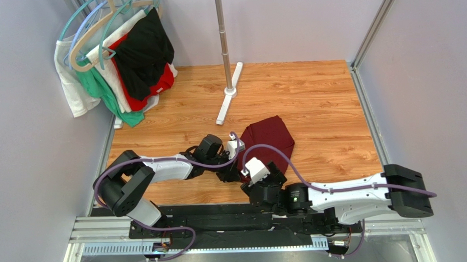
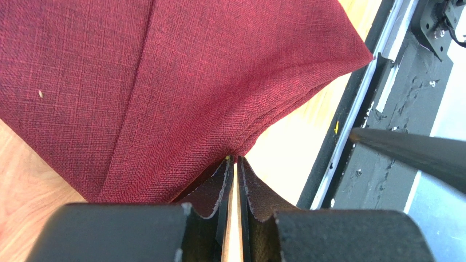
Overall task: Fold the napkin, place the utensils inside, and roll it up
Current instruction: Roll the napkin at the center of the board.
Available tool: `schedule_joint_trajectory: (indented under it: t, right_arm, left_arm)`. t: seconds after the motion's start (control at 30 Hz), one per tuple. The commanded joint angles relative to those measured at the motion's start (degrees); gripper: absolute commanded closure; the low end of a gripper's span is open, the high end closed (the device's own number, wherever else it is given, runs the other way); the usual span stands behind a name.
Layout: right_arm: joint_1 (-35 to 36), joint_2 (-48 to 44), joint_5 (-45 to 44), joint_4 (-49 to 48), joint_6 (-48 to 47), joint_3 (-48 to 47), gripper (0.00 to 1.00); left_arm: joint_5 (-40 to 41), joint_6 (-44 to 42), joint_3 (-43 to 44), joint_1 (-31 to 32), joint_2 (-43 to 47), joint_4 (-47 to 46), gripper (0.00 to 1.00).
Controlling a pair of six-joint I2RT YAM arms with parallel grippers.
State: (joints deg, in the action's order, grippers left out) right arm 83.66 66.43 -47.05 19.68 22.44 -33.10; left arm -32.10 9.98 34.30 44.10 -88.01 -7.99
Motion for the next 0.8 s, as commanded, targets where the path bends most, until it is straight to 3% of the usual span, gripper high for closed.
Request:
schedule_joint_trajectory:
  t: [0.0, 0.33, 0.77]
  right_arm:
    - [1.2, 6.1, 0.8, -2.9, -2.8, -2.8, 0.16]
    - [1.3, 13.1, 4.6, -8.9, -9.2, -4.0, 0.30]
    - [1.2, 18.1, 5.8, -10.5, -9.8, -3.4, 0.43]
  left_arm:
    - [-1.5, 1.4, 2.2, -0.3, -0.4, 0.3, 0.86]
    - [-1.5, 1.9, 3.0, -0.6, -0.2, 1.7, 0.86]
    - [-1.7, 2.1, 3.5, -0.9, 0.0, 2.5, 0.85]
